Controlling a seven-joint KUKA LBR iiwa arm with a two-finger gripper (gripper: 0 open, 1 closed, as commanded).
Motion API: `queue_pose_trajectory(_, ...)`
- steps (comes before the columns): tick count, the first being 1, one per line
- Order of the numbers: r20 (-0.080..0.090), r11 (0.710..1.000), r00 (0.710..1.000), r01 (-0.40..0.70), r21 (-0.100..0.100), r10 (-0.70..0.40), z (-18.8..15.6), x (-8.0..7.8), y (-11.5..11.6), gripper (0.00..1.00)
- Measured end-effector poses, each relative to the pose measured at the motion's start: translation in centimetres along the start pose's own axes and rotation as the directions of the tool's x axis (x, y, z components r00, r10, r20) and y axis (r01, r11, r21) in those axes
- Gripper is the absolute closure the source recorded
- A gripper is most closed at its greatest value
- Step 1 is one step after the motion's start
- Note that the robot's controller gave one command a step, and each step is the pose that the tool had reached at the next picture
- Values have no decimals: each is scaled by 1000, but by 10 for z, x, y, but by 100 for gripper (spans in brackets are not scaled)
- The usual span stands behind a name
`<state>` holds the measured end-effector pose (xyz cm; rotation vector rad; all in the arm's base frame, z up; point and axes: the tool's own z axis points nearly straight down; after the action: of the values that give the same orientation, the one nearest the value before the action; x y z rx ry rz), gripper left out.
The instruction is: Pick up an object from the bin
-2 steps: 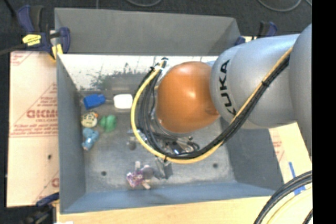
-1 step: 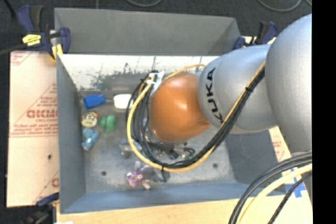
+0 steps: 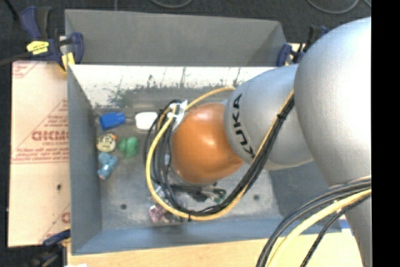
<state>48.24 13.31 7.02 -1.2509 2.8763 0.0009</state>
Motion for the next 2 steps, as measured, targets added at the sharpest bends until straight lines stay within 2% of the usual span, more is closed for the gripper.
queue_pose_trajectory(2,-3,1000,1000,0,-3,0,-5,1,1,100)
